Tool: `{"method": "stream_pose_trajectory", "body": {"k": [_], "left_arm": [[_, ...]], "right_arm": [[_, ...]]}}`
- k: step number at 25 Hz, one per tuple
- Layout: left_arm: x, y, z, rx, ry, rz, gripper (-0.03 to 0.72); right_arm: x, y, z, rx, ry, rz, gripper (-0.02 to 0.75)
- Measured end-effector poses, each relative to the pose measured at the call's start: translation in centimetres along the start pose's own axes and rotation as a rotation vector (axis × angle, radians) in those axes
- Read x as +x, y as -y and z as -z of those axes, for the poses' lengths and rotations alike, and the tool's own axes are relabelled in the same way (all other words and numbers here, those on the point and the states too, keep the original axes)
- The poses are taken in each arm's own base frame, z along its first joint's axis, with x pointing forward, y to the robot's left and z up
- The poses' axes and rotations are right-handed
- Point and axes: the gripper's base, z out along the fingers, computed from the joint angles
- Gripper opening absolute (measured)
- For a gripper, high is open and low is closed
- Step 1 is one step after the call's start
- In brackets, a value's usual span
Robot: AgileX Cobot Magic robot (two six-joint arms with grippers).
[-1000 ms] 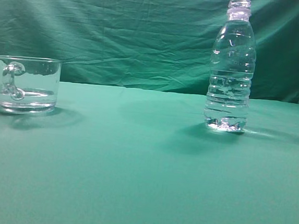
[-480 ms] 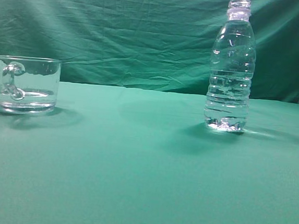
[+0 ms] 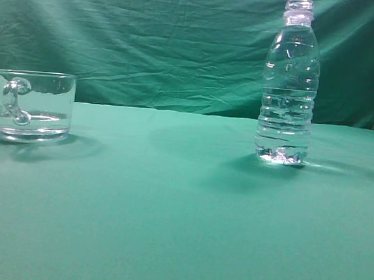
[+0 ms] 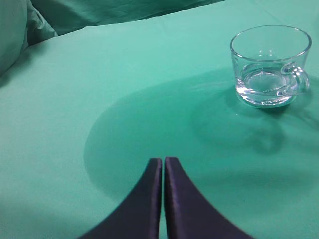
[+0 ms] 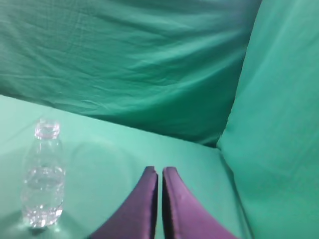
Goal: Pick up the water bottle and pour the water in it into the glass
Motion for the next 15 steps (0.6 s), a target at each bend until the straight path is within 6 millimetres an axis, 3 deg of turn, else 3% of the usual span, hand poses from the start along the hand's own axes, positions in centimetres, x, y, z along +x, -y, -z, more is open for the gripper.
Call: {"method": "stream_pose_trajectory", "body": {"k": [8, 12, 15], "left_arm": [[0.0, 0.0, 0.0, 0.0, 0.0, 0.0, 0.0], [0.0, 0.0, 0.0, 0.0, 0.0, 0.0, 0.0], [0.0, 0.0, 0.0, 0.0, 0.0, 0.0, 0.0]], "right_arm": [[7.4, -1.4, -0.6, -0.033, -0.118, -0.042, 0.0], [9.7, -1.9, -1.0, -0.05, -0.179, -0.071, 0.0], [10.0, -1.9, -1.1, -0.03, -0.185, -0.11, 0.0]]}}
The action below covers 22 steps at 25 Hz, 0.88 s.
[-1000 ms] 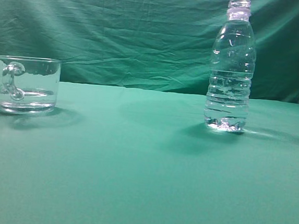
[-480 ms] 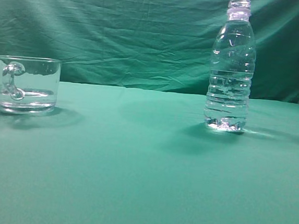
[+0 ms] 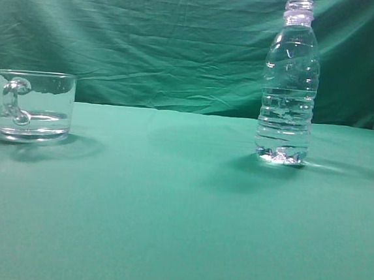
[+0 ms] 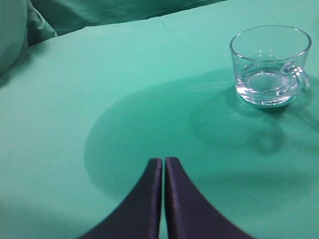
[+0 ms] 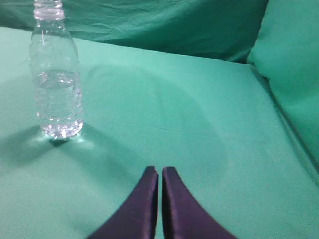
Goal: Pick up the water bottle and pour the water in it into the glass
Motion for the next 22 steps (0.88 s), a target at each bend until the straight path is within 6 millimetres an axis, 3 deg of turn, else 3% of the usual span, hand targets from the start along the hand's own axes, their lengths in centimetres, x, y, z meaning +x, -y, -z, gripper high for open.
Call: {"method": "stream_pose_trajectory", "body": {"k": [7, 22], "left_arm": [[0.0, 0.0, 0.0, 0.0, 0.0, 0.0, 0.0], [0.0, 0.0, 0.0, 0.0, 0.0, 0.0, 0.0]], "right_arm": [[0.24, 0.51, 0.04, 0.097, -0.027, -0.034, 0.0], [0.53, 0.47, 0.05, 0.096, -0.058, -0.047, 0.0]]}}
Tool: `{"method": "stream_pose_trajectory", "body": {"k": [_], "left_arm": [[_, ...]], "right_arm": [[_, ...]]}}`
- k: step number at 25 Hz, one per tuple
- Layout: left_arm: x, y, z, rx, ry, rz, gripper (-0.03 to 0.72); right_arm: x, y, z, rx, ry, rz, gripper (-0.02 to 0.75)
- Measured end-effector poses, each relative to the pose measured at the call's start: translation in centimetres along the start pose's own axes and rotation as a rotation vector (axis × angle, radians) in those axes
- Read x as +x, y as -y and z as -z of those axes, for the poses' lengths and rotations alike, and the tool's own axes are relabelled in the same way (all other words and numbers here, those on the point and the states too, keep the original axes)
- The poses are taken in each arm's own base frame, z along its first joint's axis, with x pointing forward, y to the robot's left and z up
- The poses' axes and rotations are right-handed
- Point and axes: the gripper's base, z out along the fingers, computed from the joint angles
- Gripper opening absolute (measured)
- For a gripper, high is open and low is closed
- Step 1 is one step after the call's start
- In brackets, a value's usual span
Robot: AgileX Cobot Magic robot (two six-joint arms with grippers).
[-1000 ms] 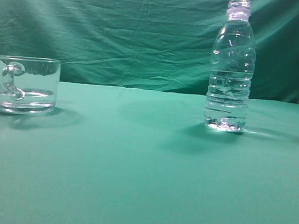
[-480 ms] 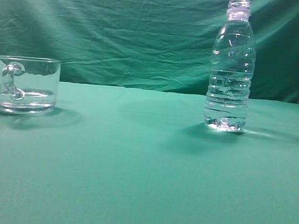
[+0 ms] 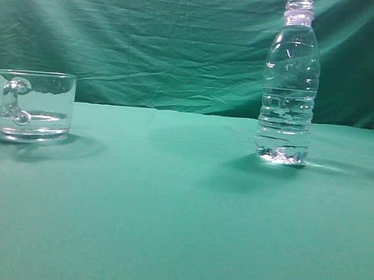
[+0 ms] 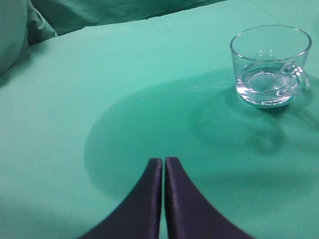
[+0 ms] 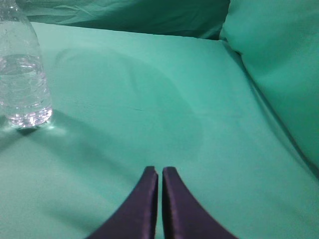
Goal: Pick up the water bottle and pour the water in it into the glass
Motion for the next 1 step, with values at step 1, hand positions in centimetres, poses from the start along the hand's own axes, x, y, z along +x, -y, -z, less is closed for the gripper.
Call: {"method": "stream_pose_trajectory", "body": {"k": [1], "left_arm": [[0.0, 0.0, 0.0, 0.0, 0.0, 0.0, 0.0]], "right_arm": [[0.0, 0.0, 0.0, 0.0, 0.0, 0.0, 0.0]]}}
